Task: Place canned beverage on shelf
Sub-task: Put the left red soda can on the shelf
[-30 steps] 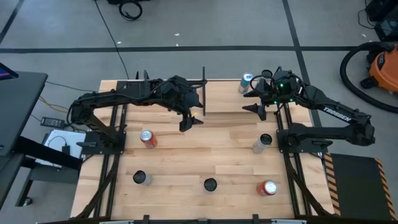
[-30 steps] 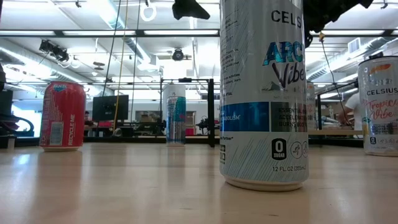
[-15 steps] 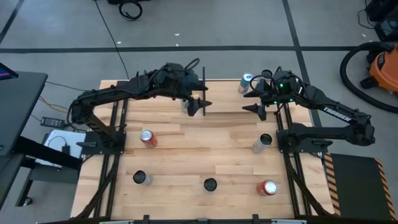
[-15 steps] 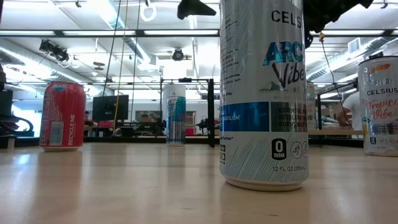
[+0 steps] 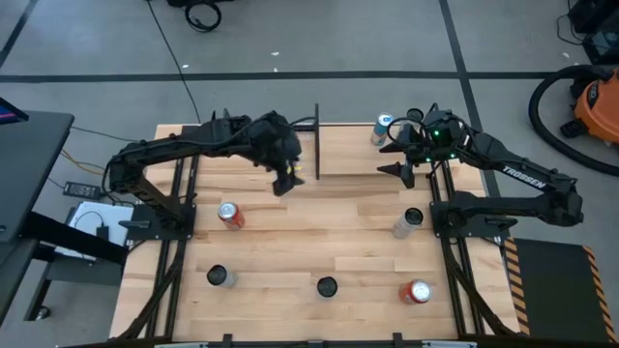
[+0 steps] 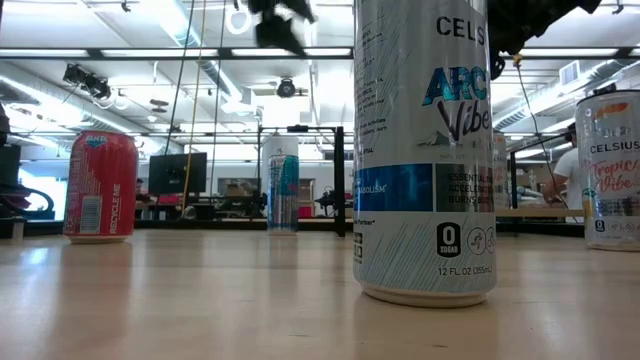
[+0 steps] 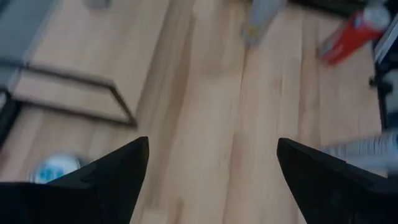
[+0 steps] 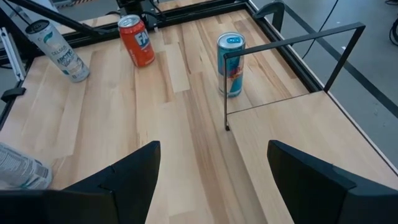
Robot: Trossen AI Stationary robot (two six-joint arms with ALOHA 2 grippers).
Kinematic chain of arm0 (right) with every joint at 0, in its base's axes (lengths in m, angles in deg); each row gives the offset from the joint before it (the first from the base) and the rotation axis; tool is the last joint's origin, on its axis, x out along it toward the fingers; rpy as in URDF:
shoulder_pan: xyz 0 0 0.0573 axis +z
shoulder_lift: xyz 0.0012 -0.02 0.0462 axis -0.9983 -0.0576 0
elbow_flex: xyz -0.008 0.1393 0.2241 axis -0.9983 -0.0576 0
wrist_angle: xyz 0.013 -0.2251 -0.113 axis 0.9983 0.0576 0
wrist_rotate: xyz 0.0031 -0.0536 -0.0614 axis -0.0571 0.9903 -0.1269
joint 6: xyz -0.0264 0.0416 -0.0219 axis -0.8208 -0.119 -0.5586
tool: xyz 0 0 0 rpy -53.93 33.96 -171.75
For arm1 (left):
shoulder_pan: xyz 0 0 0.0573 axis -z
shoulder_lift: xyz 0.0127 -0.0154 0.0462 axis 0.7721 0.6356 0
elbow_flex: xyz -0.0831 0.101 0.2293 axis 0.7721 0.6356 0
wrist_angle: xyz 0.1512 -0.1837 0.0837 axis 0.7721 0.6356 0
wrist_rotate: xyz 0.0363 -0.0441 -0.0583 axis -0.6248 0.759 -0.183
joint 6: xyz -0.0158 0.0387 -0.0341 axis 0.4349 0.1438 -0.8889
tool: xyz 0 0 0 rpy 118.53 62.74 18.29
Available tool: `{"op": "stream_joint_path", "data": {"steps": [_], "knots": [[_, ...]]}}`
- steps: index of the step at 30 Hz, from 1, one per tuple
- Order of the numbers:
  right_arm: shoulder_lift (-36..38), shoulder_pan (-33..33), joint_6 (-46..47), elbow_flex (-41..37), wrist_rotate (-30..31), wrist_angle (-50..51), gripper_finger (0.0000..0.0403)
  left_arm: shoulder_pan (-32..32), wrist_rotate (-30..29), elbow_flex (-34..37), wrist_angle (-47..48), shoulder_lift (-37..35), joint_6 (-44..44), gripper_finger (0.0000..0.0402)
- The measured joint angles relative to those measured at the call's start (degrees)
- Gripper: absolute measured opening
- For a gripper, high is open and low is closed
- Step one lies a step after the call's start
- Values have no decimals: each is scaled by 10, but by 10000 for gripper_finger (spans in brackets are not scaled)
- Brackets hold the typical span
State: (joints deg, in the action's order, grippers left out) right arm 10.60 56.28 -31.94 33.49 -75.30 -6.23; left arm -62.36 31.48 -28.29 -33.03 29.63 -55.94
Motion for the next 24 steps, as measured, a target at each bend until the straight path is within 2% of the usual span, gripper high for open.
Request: {"op": "stream_joint_path", "data": {"steps": [4,11,18,24], "knots": [[-6,0,0,0,0,0,305,2,0,0,63,-1,-14,357],[-27,0,-4,0,1,1,305,7,0,0,81,-1,-61,357],[-39,0,-29,0,2,12,305,35,1,0,106,2,-59,357],[-39,0,-29,0,2,4,305,57,-31,0,159,13,-45,357]]}}
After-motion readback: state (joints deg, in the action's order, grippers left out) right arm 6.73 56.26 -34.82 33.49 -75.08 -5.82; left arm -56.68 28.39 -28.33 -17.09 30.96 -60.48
